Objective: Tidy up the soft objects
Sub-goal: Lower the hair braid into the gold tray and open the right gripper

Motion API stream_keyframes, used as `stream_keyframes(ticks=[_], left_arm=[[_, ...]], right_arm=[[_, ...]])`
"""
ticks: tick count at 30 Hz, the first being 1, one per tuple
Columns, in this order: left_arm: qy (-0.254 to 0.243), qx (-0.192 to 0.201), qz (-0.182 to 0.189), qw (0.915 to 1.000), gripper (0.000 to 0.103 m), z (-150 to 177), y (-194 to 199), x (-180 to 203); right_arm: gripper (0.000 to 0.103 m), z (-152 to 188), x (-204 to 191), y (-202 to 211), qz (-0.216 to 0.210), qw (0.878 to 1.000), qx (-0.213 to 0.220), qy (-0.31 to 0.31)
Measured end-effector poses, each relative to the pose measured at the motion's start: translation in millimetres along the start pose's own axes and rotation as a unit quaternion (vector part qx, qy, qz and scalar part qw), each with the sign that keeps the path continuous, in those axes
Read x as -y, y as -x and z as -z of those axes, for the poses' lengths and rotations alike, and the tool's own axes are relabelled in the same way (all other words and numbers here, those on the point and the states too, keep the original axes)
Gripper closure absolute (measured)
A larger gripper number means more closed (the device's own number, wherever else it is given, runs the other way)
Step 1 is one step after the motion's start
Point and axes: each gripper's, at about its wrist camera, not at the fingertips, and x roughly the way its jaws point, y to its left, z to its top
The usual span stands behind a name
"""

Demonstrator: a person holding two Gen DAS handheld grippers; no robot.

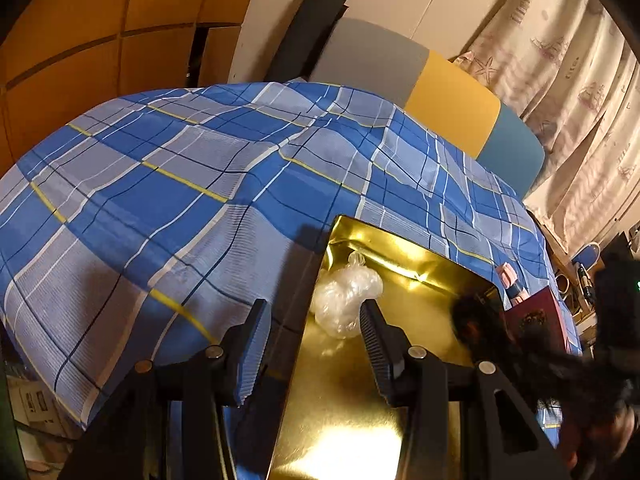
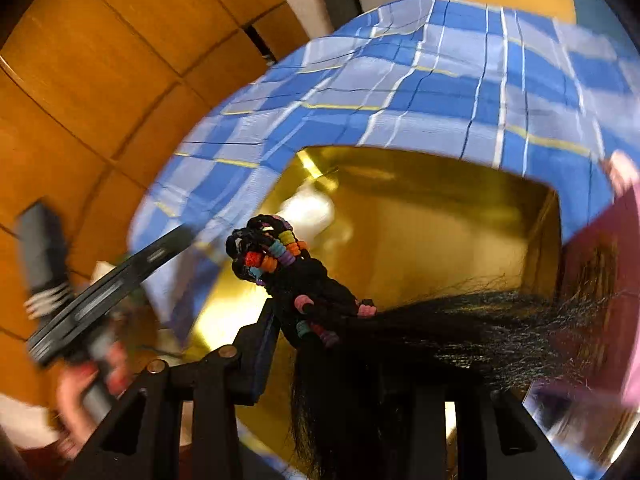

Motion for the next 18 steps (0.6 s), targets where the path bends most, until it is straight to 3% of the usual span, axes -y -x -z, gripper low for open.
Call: stream_keyframes(ticks=[6,14,17,18], left_arm=[[0.009,-0.006,0.008,0.9999,0.056,8,2,-8],[0.030,-0.003,0.007,0.9995,0.056,9,9,-24],[0.041,0.002,0.011,0.9991,0.056,8,12,-28],[0.043,0.002,0.014,0.9990,0.056,8,12,-29]], right_arm=[[0.062,-43,-14,-41,0.097,0.993,-0.003,0.064],[0.061,-68,-22,-94,0.156,0.979,-0.025,0.130],[0.059,-73,-21,-102,0.168,0.976,-0.018,0.140],[0.053,-75,-22,-103,0.170,0.975,-0.014,0.142]])
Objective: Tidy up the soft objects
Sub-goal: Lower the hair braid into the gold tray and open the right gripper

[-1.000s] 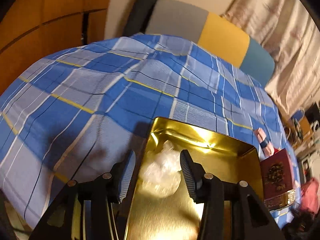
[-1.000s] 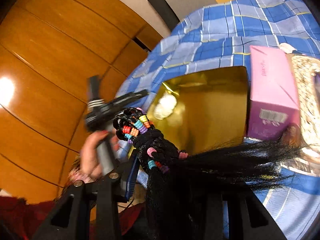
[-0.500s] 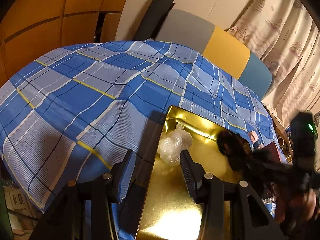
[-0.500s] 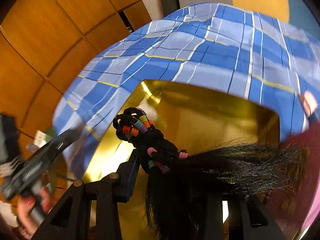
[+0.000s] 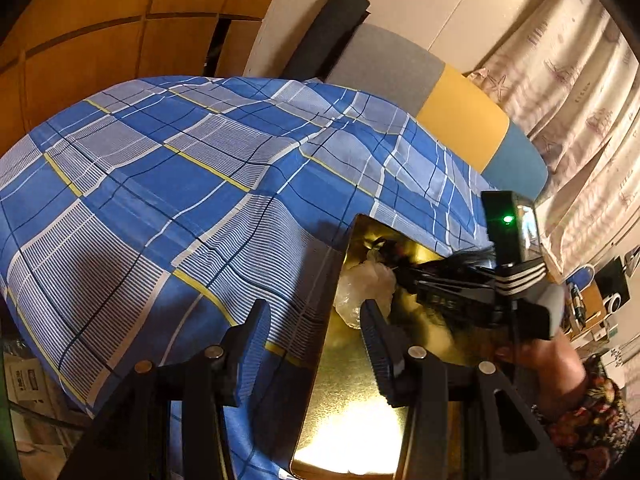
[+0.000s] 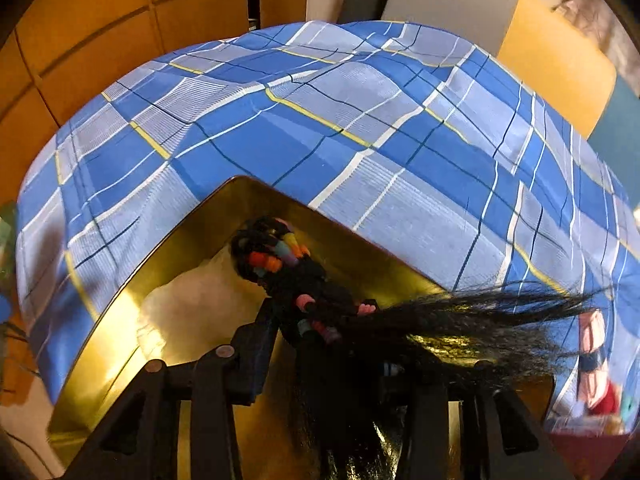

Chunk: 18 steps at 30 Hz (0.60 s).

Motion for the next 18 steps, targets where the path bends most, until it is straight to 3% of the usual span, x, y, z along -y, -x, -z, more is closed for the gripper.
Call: stream_keyframes(ticks=[4,11,18], left_arm=[[0.001,0.000,0.011,0.9999,0.056,1,1,3],[-0.014,-0.013,0.017,0.9997,0.056,9,-4,15],[-0.030,-0.007,0.018,0.9994,0.056,14,1,27]], right_arm=[[0.041,-1,6,11,-0.009,0.999,0.013,-0.036],[0.033,21,8,65,-0.070,0.990,0.064,-0.102],[0.030,68,1,113,-0.061,0.986,0.091,-0.124]])
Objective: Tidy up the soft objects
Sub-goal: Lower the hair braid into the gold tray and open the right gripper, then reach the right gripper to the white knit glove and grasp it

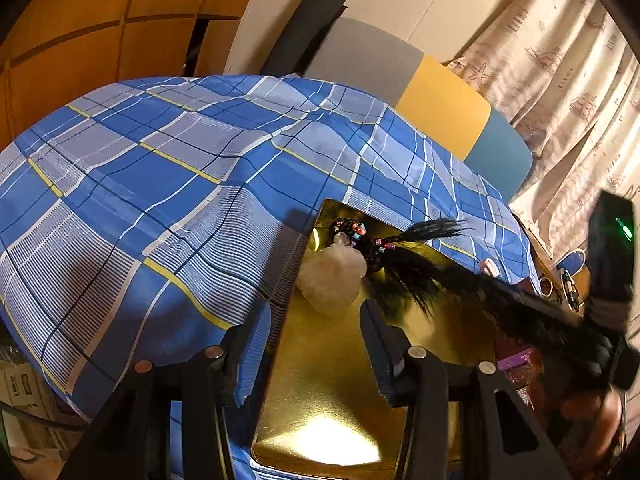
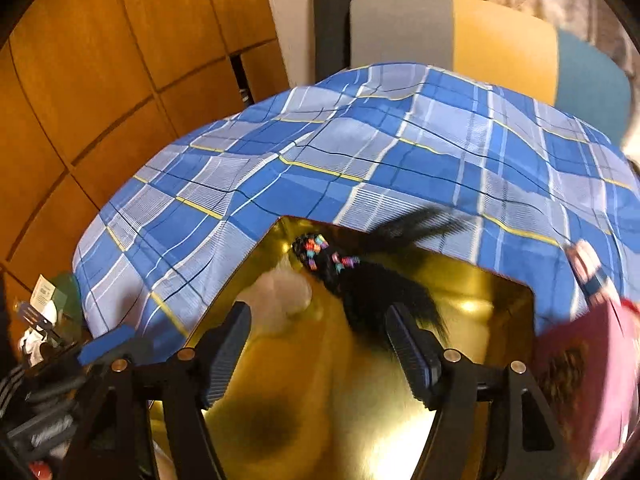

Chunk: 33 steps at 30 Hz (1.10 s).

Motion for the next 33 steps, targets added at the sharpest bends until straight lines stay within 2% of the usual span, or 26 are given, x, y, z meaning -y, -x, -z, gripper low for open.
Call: stream_keyframes(ticks=[4,7,12,14,18,24,26,27,29,31,33], left_arm=[[-0.018,-0.004,0.006,0.9998,0.056,5,0,13],[-0.037,-0.009,0.016,0.9991,0.056,12,0,27],[-0.073,-0.011,0.053,0.9959,0.056,25,5,56],[-0.085,-0.015,0.079,0.9931,0.056,32,7,69],[-0.115,-0.028,0.105,0.9874,0.056,47,7,96],[-0.170,-0.046,0.126,0.9763,0.056,76,6,138],[-0.185,-0.049,0.131,0.9729,0.043,84,6,150],[-0.193,-0.051,0.131,0.9709,0.041,90,5,157],[-0.205,-0.059,0.135,0.9677,0.040,98,3,167],[-0.215,-0.070,0.142,0.9636,0.040,106,2,177],[-0.231,-0.081,0.143,0.9590,0.040,116,0,190]], right_arm=[[0.030,27,7,25,-0.004,1.000,0.001,-0.001],[0.030,45,17,57,-0.003,1.000,0.029,-0.010],[0.024,80,33,107,0.010,0.997,0.076,-0.020],[0.024,92,41,119,0.014,0.996,0.084,-0.029],[0.024,125,68,147,0.044,0.991,0.106,-0.065],[0.023,168,117,177,0.120,0.981,0.119,-0.099],[0.023,184,144,182,0.140,0.974,0.112,-0.139],[0.023,190,155,182,0.143,0.971,0.109,-0.158],[0.023,206,181,181,0.165,0.961,0.097,-0.199],[0.022,227,212,175,0.199,0.944,0.072,-0.253],[0.022,247,242,170,0.201,0.927,0.056,-0.312]])
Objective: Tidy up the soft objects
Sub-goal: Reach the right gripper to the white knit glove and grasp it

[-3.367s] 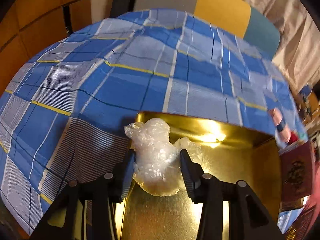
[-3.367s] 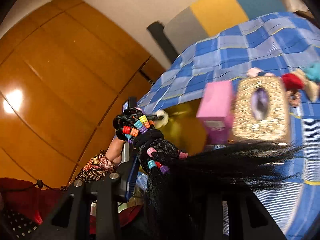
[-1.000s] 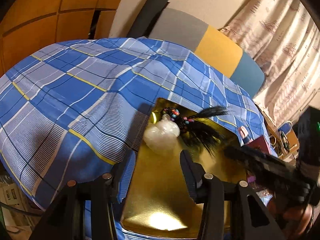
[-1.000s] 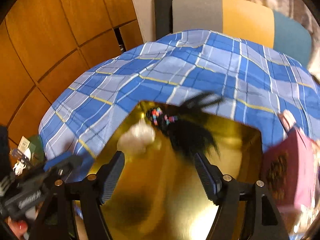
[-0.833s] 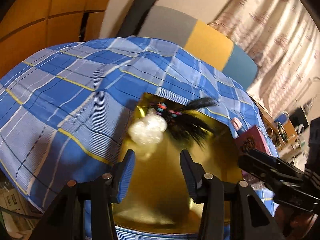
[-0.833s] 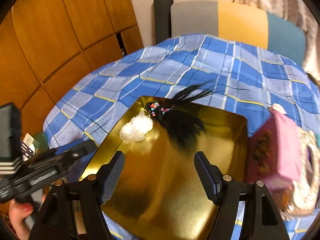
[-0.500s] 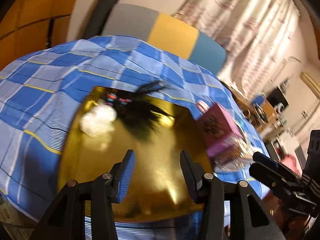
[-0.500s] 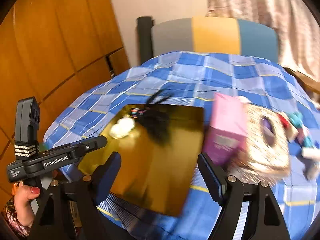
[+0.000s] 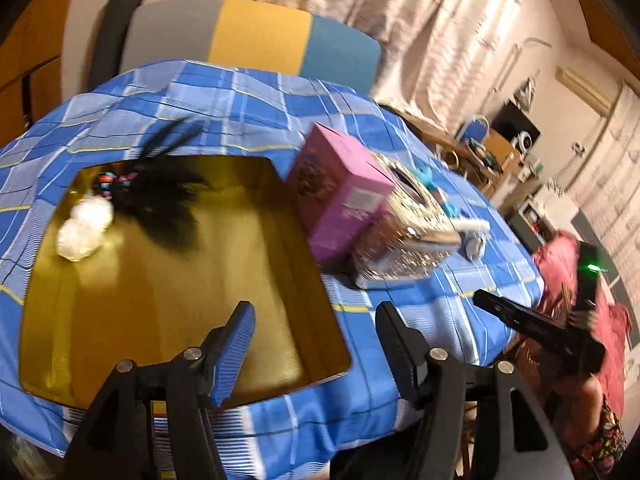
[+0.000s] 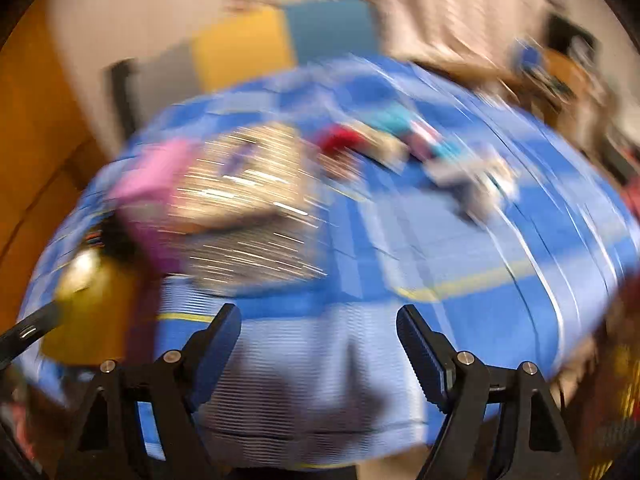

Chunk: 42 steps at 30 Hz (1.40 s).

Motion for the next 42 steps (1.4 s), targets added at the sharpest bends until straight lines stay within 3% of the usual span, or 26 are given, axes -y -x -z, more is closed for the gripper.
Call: stream_keyframes(ticks=[3,6,10,13,17,19,23,25,28,35,38,42], left_arm=[[-0.018,-0.010,0.005,0.9998,0.040,2,-7,14],[-0.030,-0.019,0.005,0.9994,0.040,3,-14,27],[-0.037,-0.029,0.010,0.9989,0.040,1,-22,43],[-0.043,-0.033,0.009,0.9985,0.040,0,-25,52],[-0.052,-0.039,0.007,0.9979,0.040,-2,-28,63],[-0.057,-0.042,0.006,0.9975,0.040,-3,-30,67],[-0.068,-0.045,0.003,0.9966,0.040,-3,-34,74],[-0.069,-0.047,0.007,0.9965,0.040,-4,-36,77],[-0.071,-0.049,0.011,0.9962,0.040,-7,-42,84],[-0.091,-0.052,0.035,0.9939,0.040,-14,-51,111],[-0.105,-0.056,0.044,0.9919,0.040,-17,-57,127],[-0.117,-0.066,0.064,0.9888,0.040,-20,-68,153]], right_arm=[[0.022,-7,47,-15,0.002,0.997,-0.015,-0.072],[0.022,-30,82,-17,0.024,0.994,0.031,-0.104],[0.017,-71,106,-30,0.043,0.990,0.055,-0.123],[0.017,-106,128,-48,0.058,0.987,0.052,-0.140],[0.017,-137,140,-83,0.096,0.987,0.007,-0.130],[0.019,-146,148,-100,0.093,0.987,-0.006,-0.134],[0.030,-146,158,-115,0.063,0.989,-0.026,-0.127],[0.049,-145,154,-117,0.039,0.993,-0.031,-0.105],[0.056,-139,140,-109,0.045,0.997,-0.035,-0.053],[0.057,-102,131,-69,-0.036,0.997,-0.070,-0.007],[0.057,-94,136,-50,-0.023,0.998,-0.062,0.020],[0.057,-107,171,-36,0.011,0.999,-0.034,-0.002]])
